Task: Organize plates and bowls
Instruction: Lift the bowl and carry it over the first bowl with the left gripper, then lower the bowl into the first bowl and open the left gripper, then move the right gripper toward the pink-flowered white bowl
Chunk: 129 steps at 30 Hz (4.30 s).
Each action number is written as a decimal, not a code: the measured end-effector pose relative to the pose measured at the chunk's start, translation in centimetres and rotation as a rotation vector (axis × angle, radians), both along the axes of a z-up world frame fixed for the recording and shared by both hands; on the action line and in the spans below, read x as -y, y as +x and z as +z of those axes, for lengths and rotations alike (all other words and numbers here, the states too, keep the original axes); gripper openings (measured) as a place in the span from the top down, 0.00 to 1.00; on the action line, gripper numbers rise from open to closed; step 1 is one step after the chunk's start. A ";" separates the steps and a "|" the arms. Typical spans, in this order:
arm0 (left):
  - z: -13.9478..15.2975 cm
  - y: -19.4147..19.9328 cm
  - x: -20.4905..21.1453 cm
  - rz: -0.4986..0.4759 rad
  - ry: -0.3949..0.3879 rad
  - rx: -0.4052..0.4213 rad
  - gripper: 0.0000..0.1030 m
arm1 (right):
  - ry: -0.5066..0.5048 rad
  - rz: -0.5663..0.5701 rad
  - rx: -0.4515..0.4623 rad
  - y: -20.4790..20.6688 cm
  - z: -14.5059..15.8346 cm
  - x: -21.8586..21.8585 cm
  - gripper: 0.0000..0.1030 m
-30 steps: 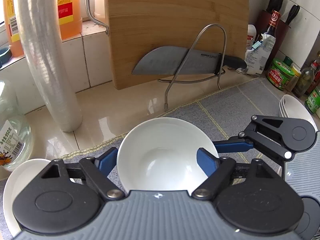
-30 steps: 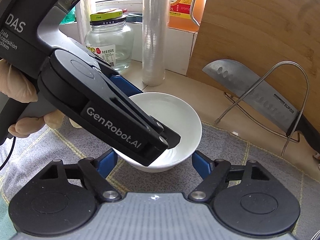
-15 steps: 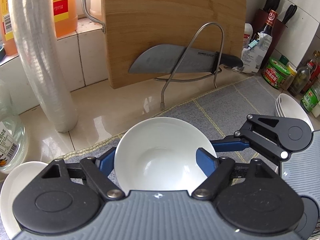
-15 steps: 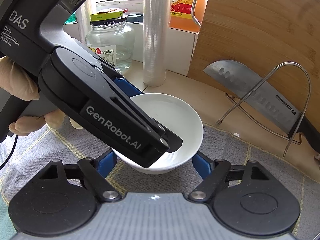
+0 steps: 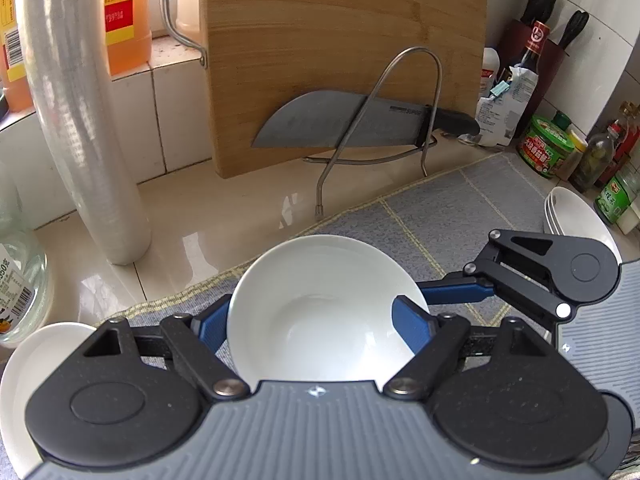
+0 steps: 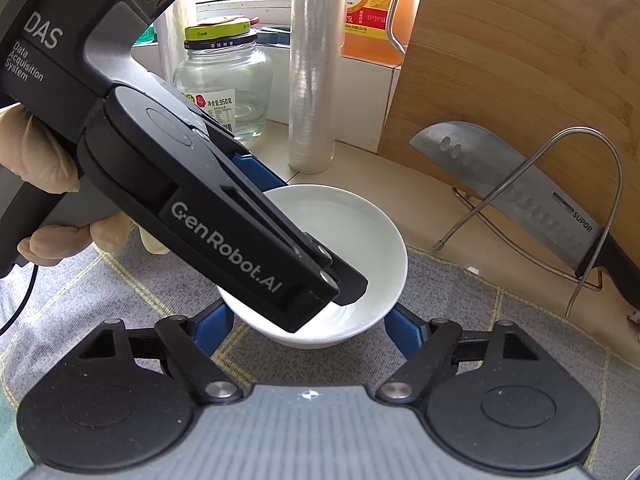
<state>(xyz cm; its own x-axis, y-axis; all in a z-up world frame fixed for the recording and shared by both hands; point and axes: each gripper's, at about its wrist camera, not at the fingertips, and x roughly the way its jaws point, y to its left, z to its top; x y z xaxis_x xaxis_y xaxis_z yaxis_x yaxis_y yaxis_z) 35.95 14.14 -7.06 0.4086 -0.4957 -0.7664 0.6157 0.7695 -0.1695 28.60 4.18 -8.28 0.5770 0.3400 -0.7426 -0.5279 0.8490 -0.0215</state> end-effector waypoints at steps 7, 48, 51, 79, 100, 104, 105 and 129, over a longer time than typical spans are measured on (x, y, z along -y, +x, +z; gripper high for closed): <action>1.0 -1.1 -0.1 0.002 -0.011 0.009 0.20 | 0.006 0.006 0.000 -0.7 0.8 0.2 0.17; 6.0 -13.8 6.4 -0.199 -0.085 0.062 0.19 | -0.013 -0.156 0.040 -14.4 6.6 6.5 0.17; 5.7 -13.7 7.3 -0.224 -0.090 0.052 0.19 | -0.025 -0.182 0.035 -14.7 6.4 7.4 0.17; 2.1 -13.5 10.9 -0.311 -0.032 -0.014 0.19 | 0.004 -0.261 -0.091 -14.4 3.7 10.0 0.17; 4.2 -13.2 5.5 -0.133 -0.091 0.103 0.09 | 0.069 -0.306 -0.034 -14.9 4.5 10.9 0.00; 3.9 -14.2 4.0 -0.069 -0.090 0.116 0.09 | 0.052 -0.327 -0.030 -14.8 4.2 11.0 0.00; 3.8 -14.4 3.6 -0.055 -0.093 0.116 0.09 | 0.052 -0.326 -0.033 -14.7 4.1 11.1 0.00; 1.0 -20.1 -5.6 0.483 0.137 0.193 0.03 | 0.158 -0.049 -0.007 -11.6 5.2 6.5 0.00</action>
